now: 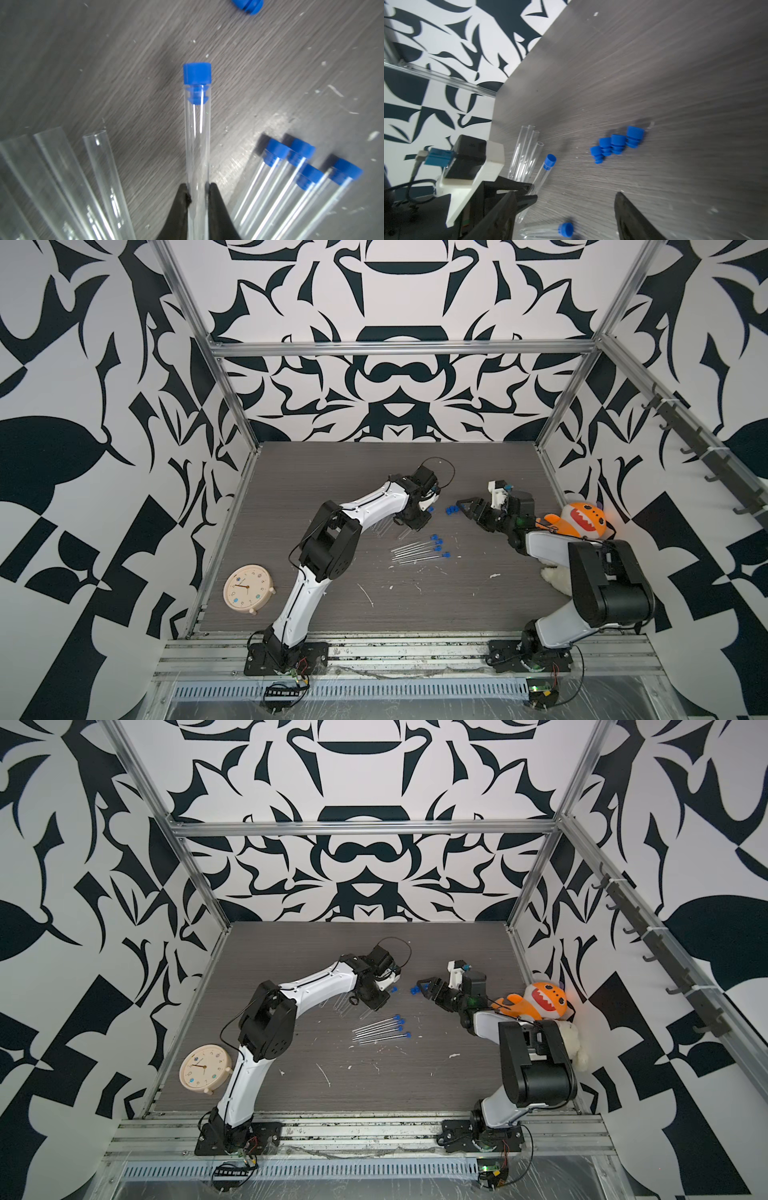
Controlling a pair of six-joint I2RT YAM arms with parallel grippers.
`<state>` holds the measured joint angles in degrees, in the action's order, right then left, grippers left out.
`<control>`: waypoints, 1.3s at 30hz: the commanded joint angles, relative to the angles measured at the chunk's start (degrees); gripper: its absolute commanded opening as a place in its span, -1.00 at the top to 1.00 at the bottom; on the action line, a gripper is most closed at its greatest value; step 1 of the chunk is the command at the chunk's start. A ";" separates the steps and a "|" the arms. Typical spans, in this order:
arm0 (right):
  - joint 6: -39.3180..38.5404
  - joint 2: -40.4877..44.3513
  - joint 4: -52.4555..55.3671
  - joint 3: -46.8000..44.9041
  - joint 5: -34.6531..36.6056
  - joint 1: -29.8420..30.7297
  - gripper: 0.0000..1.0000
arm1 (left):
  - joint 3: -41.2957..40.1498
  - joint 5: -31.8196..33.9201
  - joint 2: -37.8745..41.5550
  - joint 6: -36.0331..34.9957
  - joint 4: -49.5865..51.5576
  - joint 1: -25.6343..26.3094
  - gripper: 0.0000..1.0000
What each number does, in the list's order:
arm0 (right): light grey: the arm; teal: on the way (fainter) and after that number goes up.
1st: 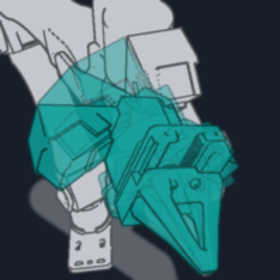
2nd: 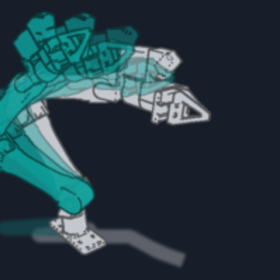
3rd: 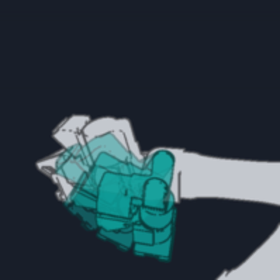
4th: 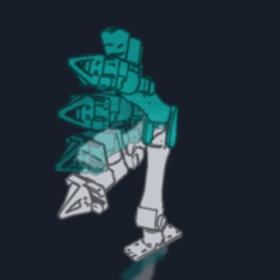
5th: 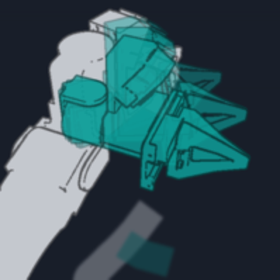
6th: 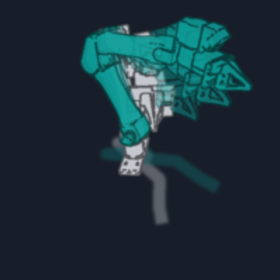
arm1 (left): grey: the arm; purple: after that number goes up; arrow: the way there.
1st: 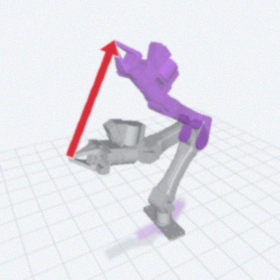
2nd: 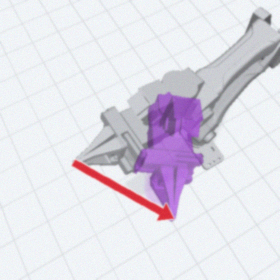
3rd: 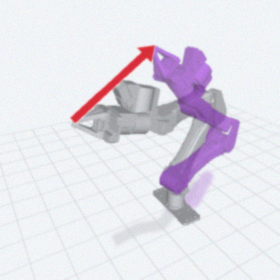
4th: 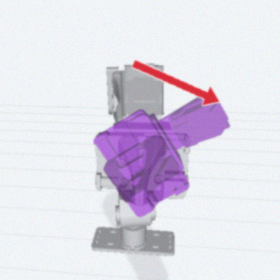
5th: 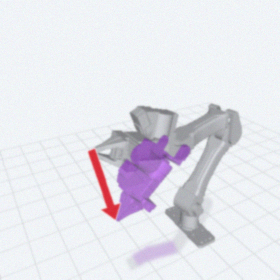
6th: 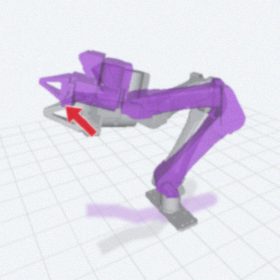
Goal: Remove stoppers from test tubes
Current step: Pick up the test tube at the center of the board, then open the stopper on the test tube.
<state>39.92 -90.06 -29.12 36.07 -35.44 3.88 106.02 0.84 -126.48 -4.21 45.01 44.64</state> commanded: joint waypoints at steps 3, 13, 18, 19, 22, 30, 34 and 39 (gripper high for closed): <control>2.50 -2.52 -8.29 3.47 -2.67 3.41 -0.42 | -1.70 -3.92 7.57 1.62 -0.09 -0.20 0.86; 10.04 -8.27 -20.08 5.09 -3.54 7.12 -0.29 | -4.58 -5.62 10.20 3.13 -1.66 -0.18 0.86; 10.71 -8.29 -21.74 5.56 -2.68 8.61 -0.29 | -4.92 -6.04 10.24 3.33 -2.06 -0.21 0.86; 10.79 -8.47 -21.74 5.75 -2.70 8.84 -0.29 | -4.94 -6.16 10.28 3.41 -2.16 -0.17 0.86; 11.51 -8.86 -23.07 5.83 -2.30 9.30 -0.28 | -4.94 -6.24 10.29 3.50 -2.39 -0.11 0.86; 9.74 -6.86 -18.78 4.66 -0.13 8.79 -0.27 | -5.61 -4.52 10.99 3.59 -2.47 -0.21 0.88; 7.80 -3.86 -15.80 3.85 0.20 7.69 -0.27 | -5.73 -4.03 10.99 3.58 -2.21 -0.17 0.88; 4.46 -0.23 -11.77 3.95 -0.71 7.31 -0.28 | -5.65 -4.19 10.93 3.59 -2.15 -0.17 0.89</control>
<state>47.72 -93.47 -41.39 39.20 -35.33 11.14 101.10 -3.25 -116.90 -0.84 42.26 44.31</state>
